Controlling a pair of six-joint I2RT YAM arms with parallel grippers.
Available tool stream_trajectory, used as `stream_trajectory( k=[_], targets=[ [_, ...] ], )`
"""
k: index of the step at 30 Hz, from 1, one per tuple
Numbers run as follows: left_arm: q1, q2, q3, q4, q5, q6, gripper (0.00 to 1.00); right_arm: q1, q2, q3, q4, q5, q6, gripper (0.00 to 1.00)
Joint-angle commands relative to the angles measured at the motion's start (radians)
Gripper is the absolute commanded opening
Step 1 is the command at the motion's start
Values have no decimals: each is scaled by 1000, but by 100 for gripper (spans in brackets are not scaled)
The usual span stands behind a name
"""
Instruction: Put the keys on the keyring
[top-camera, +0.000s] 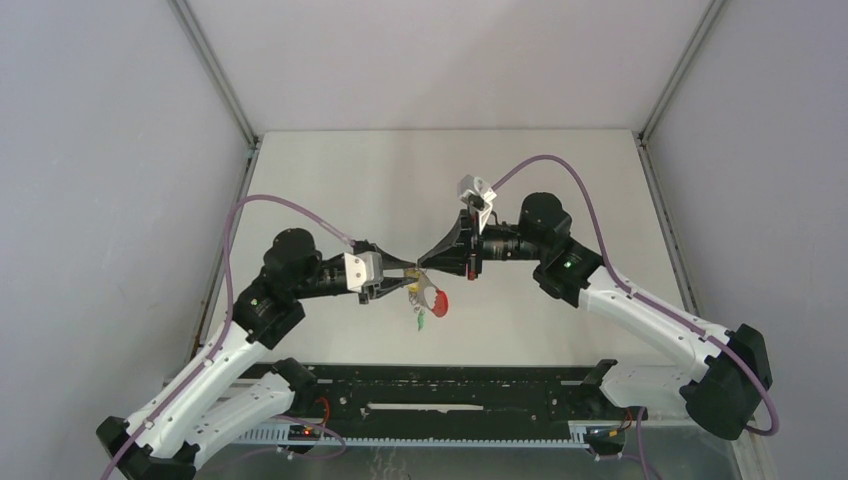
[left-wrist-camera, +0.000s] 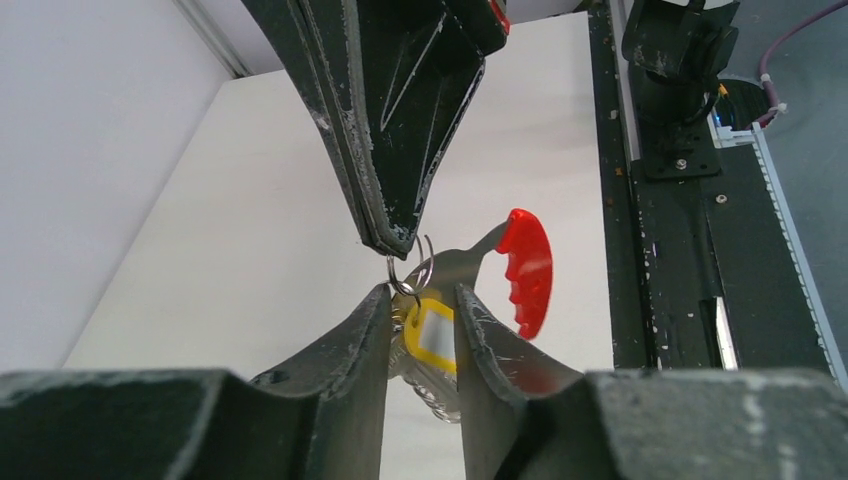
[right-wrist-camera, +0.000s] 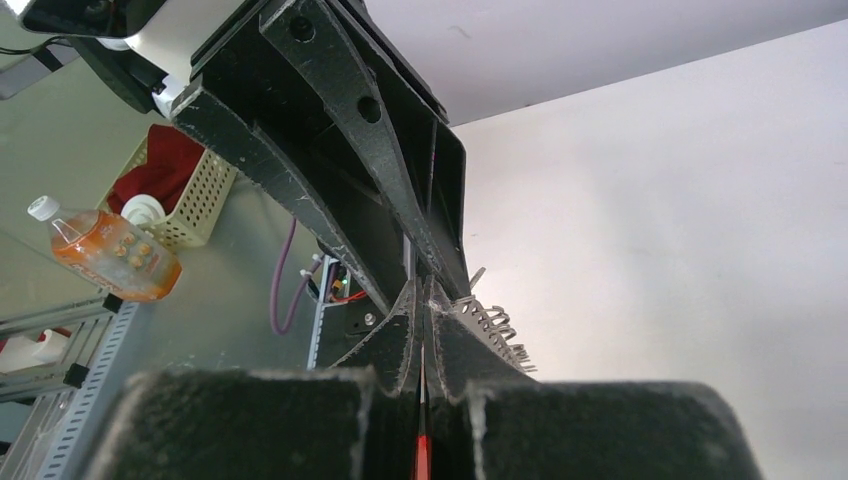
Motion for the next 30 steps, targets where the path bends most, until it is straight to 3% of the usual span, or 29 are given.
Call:
stream_trajectory(
  k=[1,6,14,19,21,24,26,27,30],
  targets=[
    [5,-4,37,29,-5,-32,31,21,-8,13,69,-9,-27,0],
    [5,-10,35,22,-3,-34,25,37,-9,13,40,8,-63,0],
    [6,-5,36,-13,-5,-4,1,51,-5,57,-85,-4,-139,0],
    [10,6,52,-24,3,-20,0,45,-3,104,-204,-23,-191,0],
    [13,12,55,-25,11,-27,0,39,-4,113,-223,-41,-201,10],
    [13,22,66,-49,7,-16,0,27,-3,156,-354,-67,-249,38],
    [14,28,75,-73,6,-5,0,21,9,235,-490,-67,-339,66],
    [14,32,78,-82,10,2,0,22,20,274,-571,-58,-395,75],
    [14,41,89,-105,26,25,0,30,82,397,-764,-22,-550,86]
  ],
)
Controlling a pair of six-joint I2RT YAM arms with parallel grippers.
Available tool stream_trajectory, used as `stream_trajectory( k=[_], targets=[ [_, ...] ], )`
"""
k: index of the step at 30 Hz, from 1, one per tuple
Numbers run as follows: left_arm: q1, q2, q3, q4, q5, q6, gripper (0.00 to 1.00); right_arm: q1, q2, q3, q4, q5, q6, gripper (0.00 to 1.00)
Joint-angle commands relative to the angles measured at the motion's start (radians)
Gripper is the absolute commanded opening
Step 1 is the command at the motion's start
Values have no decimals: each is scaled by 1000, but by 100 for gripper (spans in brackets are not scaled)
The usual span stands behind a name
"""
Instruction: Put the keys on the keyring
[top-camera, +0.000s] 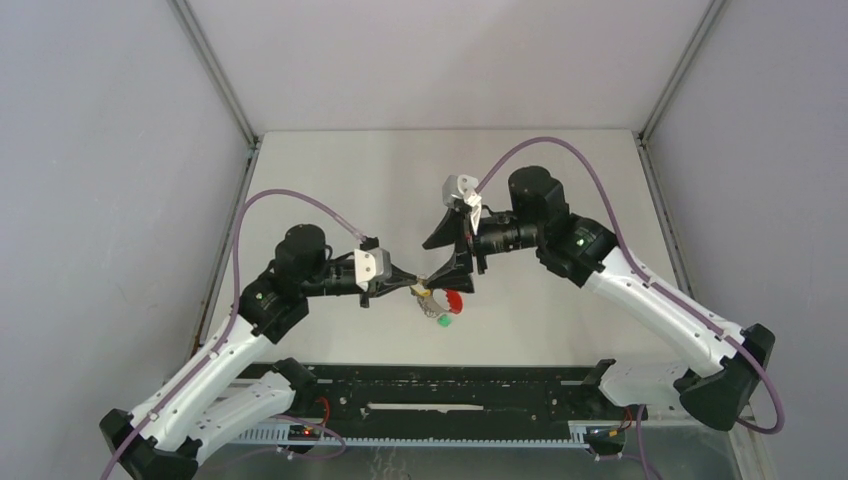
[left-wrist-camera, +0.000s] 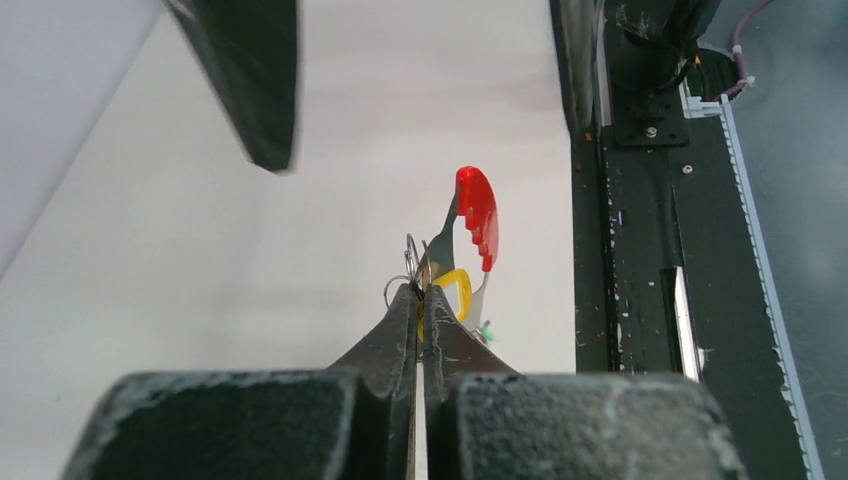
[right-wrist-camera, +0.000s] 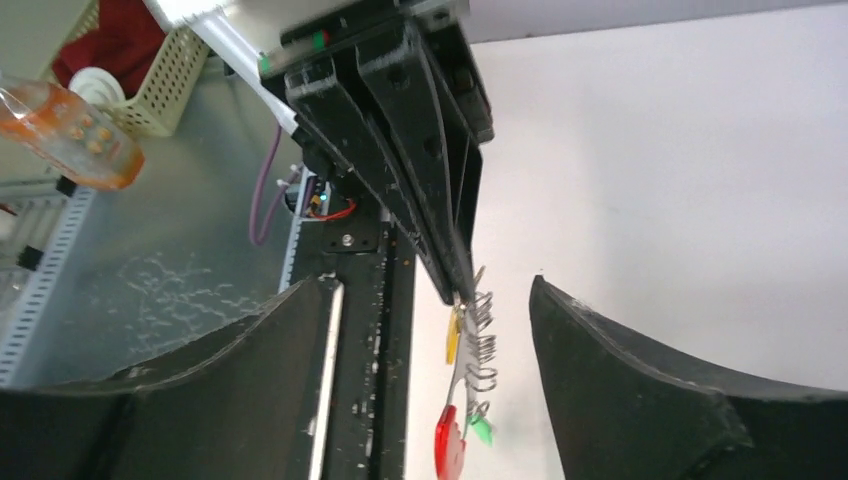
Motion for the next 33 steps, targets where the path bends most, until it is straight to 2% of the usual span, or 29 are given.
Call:
stream_trajectory(
  k=[1,3,5,8,12,21,23,27,33],
  targets=[
    [6,6,82,-14,19,35,0,11,76,200,-337,19,-270,87],
    [6,11,90,-19,23,43,0,26,131,284,-457,37,-353,80],
    [7,13,95,-24,29,54,0,38,195,370,-569,49,-415,64],
    [6,24,110,-52,37,82,0,57,239,429,-619,58,-457,48],
    [7,30,125,-87,49,117,0,96,289,508,-700,118,-511,39],
    [6,23,123,-115,56,143,0,146,340,574,-739,209,-540,28],
    [6,21,123,-116,58,142,0,160,348,580,-750,247,-546,28],
    [6,16,121,-116,60,140,0,174,349,577,-754,278,-547,36],
    [6,12,120,-113,70,140,0,179,353,578,-756,291,-542,37]
  ],
)
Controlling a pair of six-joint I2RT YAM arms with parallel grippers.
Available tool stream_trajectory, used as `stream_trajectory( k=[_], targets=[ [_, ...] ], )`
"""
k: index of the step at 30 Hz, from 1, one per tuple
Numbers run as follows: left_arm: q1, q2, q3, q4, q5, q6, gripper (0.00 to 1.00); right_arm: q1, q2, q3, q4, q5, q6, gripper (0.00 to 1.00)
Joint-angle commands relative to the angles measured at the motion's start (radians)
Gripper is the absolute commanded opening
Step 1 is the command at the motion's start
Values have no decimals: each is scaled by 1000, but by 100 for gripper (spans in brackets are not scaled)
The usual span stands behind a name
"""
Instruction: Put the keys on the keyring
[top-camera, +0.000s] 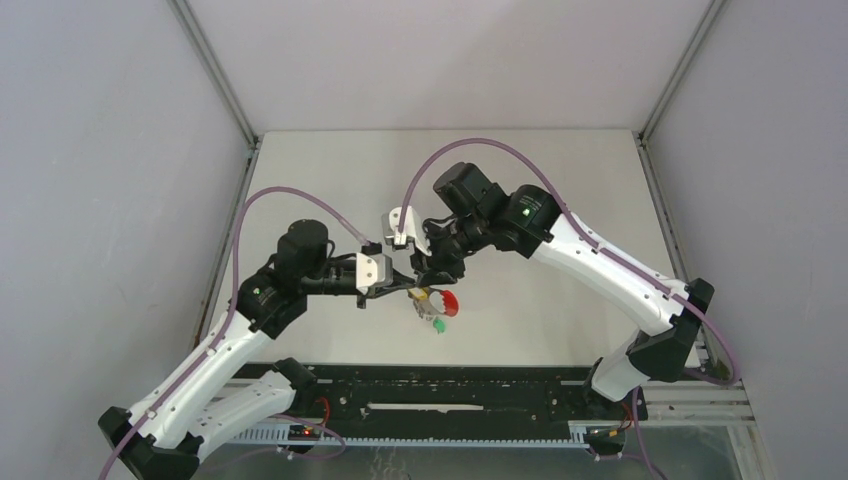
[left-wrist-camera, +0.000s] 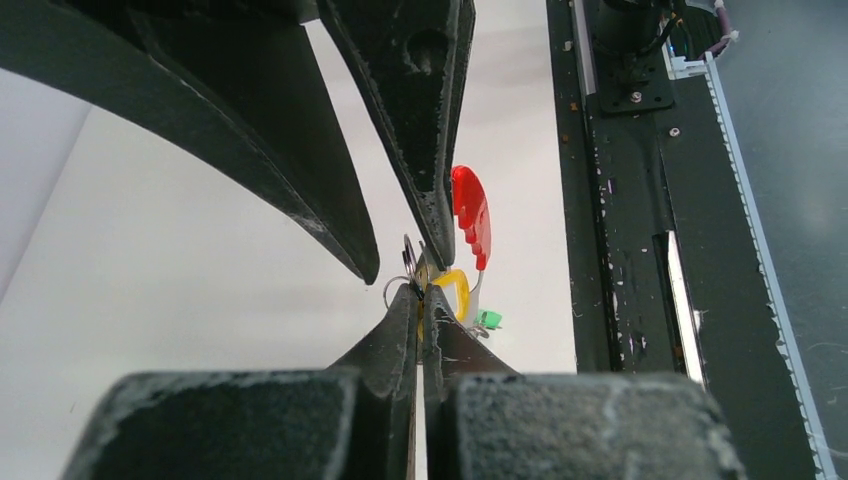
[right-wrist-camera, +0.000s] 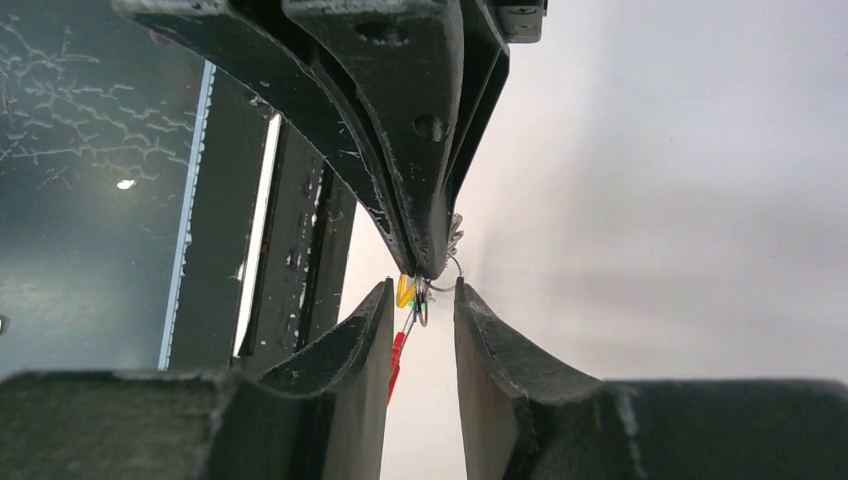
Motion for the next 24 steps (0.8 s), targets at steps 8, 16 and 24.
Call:
stream_trajectory(
  k=[8,16,24],
  targets=[
    [5,-31,54,32,41,11,0,13,49,67,-26,6,6,0],
    [5,-62,93,-3,-5,92,42,-35,0,16,59,-89,98,0],
    [5,-88,84,-67,17,198,42,-57,-228,-345,547,-157,342,0]
  ],
)
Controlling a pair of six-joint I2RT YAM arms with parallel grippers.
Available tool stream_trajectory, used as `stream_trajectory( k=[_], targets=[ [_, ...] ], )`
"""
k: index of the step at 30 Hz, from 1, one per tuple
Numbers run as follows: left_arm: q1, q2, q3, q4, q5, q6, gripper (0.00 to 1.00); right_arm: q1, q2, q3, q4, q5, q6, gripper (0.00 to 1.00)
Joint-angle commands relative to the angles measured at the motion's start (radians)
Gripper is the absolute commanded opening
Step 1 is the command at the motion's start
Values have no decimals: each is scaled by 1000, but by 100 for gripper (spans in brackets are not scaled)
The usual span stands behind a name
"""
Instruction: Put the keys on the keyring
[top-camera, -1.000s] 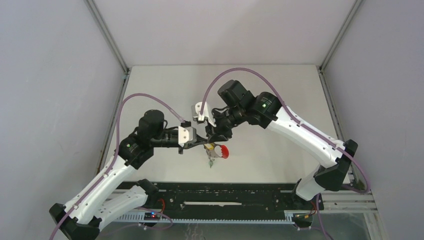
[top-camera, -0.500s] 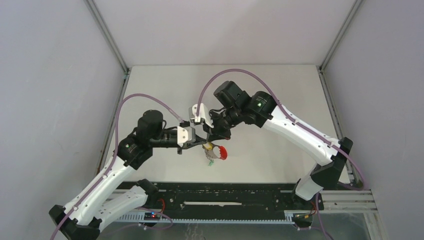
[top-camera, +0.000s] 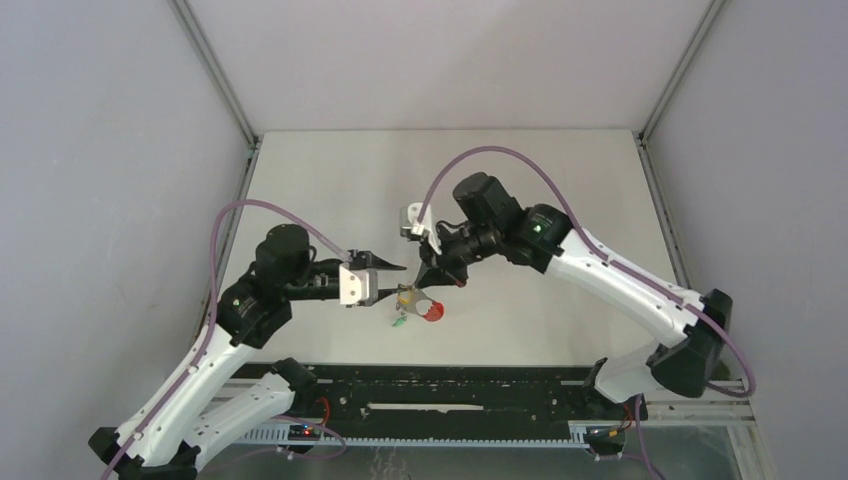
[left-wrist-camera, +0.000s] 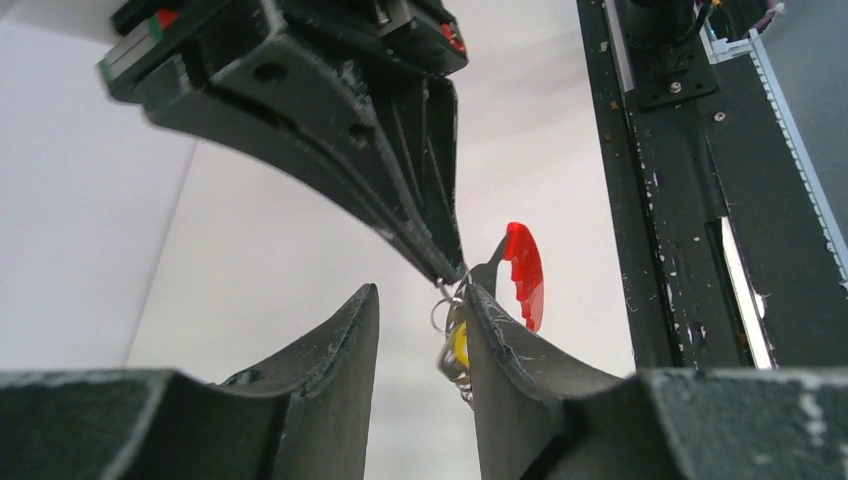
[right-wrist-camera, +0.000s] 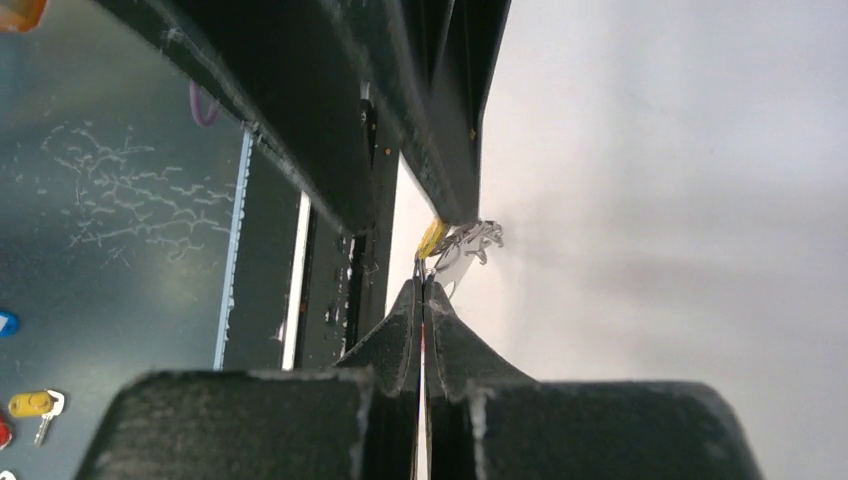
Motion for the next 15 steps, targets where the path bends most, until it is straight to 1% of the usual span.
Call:
stream_trajectory(
  k=[1,3,9,13,15],
  targets=[
    [-2,-16,37,-18,22,74,42,-12,-161,-164,398,-65,197,0],
    [-1,-19,41,-18,24,81,43,-16,-223,-262,524,-42,285,0],
    [-2,-16,41,-12,45,63,48,-28,-323,-437,851,-1,465,0],
    [-1,-12,33,14,57,25,47,-27,-352,-501,972,25,545,0],
    [-1,-12,33,51,54,-12,44,-22,-374,-543,1032,51,569,0]
  ],
)
